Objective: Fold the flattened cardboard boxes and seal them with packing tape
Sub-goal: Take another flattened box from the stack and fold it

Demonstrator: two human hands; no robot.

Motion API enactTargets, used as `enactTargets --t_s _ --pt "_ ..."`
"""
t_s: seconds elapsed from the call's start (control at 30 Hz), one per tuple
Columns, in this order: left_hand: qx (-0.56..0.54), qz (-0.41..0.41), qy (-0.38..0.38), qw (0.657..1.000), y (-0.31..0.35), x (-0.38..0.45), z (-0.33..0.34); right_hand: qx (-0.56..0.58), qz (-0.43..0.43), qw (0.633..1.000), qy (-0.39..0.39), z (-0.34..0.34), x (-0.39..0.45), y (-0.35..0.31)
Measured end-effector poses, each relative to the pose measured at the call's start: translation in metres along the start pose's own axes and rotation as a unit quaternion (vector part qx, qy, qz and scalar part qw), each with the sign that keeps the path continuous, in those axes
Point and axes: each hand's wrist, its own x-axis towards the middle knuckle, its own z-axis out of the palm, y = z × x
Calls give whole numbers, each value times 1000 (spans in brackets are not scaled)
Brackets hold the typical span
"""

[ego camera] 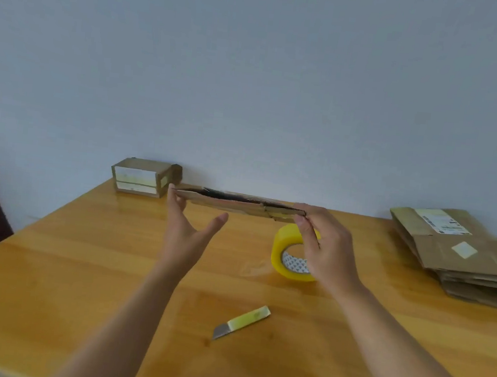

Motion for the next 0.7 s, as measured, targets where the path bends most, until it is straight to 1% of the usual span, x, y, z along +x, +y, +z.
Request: enactTargets --t_s 0.13,0.23,0.3,0.4,0.53,0.57,0.63,0.7 --pt "-24 15 30 999 -22 -8 -26 57 43 997 -34 43 -11 -12" --pt "-16 39 28 999 -36 -15 -37 93 64 992 -59 72 -22 -24" --pt "2 53 24 998 -48 -16 -42 120 93 985 -84 88 -29 -33" --pt "33 43 31 998 -61 -19 -47 144 128 976 -105 111 -38 -38" --pt "75 17 71 995 -68 -20 -51 139 170 969 -114 133 -45 -34" --pt "86 7 84 993 -68 -19 -52 157 194 960 -124 137 -46 -33" --pt "117 -9 105 988 -72 -18 -54 240 255 926 -143 143 -47 -33" --pt "144 -20 116 983 -79 -18 -57 308 289 893 -156 145 -48 -33"
